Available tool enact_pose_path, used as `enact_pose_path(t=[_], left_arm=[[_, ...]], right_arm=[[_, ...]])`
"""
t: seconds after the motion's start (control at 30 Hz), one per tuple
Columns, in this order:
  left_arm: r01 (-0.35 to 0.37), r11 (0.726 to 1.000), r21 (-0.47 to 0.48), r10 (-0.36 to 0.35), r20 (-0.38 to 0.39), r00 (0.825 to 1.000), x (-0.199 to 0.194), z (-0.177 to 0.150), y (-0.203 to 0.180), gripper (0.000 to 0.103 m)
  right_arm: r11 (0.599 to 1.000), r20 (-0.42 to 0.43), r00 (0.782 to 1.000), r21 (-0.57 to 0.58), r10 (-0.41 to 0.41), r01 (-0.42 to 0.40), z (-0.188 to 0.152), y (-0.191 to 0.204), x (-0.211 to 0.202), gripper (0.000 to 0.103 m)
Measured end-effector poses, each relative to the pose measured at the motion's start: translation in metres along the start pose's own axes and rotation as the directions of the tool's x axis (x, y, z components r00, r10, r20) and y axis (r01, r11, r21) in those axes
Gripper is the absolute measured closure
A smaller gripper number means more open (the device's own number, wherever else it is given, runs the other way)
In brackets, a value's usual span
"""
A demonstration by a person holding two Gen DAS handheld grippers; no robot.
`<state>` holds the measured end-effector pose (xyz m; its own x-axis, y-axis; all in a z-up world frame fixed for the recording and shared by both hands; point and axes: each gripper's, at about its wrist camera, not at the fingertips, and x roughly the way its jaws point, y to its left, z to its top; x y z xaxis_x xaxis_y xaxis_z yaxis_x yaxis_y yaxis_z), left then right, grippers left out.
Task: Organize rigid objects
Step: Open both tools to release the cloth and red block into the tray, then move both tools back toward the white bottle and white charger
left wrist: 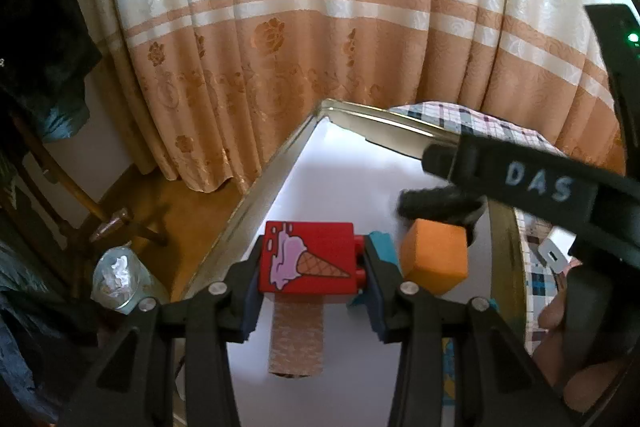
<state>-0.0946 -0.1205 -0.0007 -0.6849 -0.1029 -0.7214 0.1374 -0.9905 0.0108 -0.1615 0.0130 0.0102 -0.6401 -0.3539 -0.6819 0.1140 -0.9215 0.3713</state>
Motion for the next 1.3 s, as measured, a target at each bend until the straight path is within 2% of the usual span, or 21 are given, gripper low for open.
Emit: enact_pose_path(t=[0.03,0.07,0.13,0.17,0.37,0.53,0.6,0.67,0.7,0.73,0.93,1.03,1.3], left_arm=[[0.004,1.0,-0.011,-0.004,-0.002,1.0,0.0,0.0,0.001,0.049],[0.009,1.0,-0.028,-0.009,-0.001,1.0,-0.002,-0.001,0.002,0.03],[0.007,0.999,-0.047,-0.006,0.022,1.0,-0.007,-0.002,0.003,0.008],[0.008,0.999,-0.05,-0.006,0.048,0.999,-0.012,-0.003,0.002,0.004],[-0.004,1.0,-0.015,0.006,0.117,0.993,-0.023,-0.006,-0.011,0.0],[0.007,1.0,-0.014,-0.005,0.134,0.991,-0.026,-0.011,-0.016,0.0],[0.011,1.0,-0.015,-0.008,0.144,0.99,-0.028,-0.014,-0.018,0.0],[0.019,1.0,-0.021,-0.016,0.164,0.986,-0.032,-0.017,-0.02,0.001],[0.022,0.999,-0.023,-0.018,0.171,0.985,-0.034,-0.019,-0.021,0.0],[0.026,0.999,-0.026,-0.021,0.182,0.983,-0.036,-0.02,-0.023,0.0],[0.027,0.999,-0.022,-0.02,0.257,0.966,-0.049,-0.031,-0.035,0.0],[0.019,1.0,-0.005,-0.017,0.285,0.958,-0.054,-0.035,-0.044,0.0],[0.005,1.0,0.024,-0.013,0.311,0.95,-0.057,-0.045,-0.063,0.001]], right_arm=[[1.0,0.013,1.0,0.007,0.013,-0.013,0.0,0.0,-0.003,0.022],[1.0,0.03,0.999,0.012,0.028,-0.029,0.0,-0.001,-0.007,0.018],[0.999,0.056,0.997,0.012,0.045,-0.046,-0.001,-0.001,-0.014,0.018],[0.999,0.067,0.997,0.015,0.045,-0.046,-0.002,-0.002,-0.016,0.018],[0.997,0.176,0.984,0.063,0.033,-0.045,-0.014,-0.02,-0.041,0.018],[0.999,0.253,0.967,0.04,-0.026,0.017,-0.022,-0.026,-0.062,0.018],[0.998,0.313,0.948,0.046,-0.056,0.043,-0.025,-0.029,-0.075,0.018],[0.993,0.399,0.91,0.044,-0.116,0.107,-0.035,-0.032,-0.094,0.018],[0.99,0.42,0.897,0.042,-0.14,0.134,-0.037,-0.034,-0.099,0.018],[0.983,0.451,0.875,0.041,-0.177,0.178,-0.042,-0.036,-0.106,0.018],[0.954,0.517,0.809,0.058,-0.28,0.294,-0.063,-0.056,-0.126,0.017],[0.946,0.537,0.787,0.076,-0.305,0.314,-0.071,-0.067,-0.131,0.017],[0.926,0.559,0.75,0.097,-0.355,0.366,-0.085,-0.081,-0.14,0.017]])
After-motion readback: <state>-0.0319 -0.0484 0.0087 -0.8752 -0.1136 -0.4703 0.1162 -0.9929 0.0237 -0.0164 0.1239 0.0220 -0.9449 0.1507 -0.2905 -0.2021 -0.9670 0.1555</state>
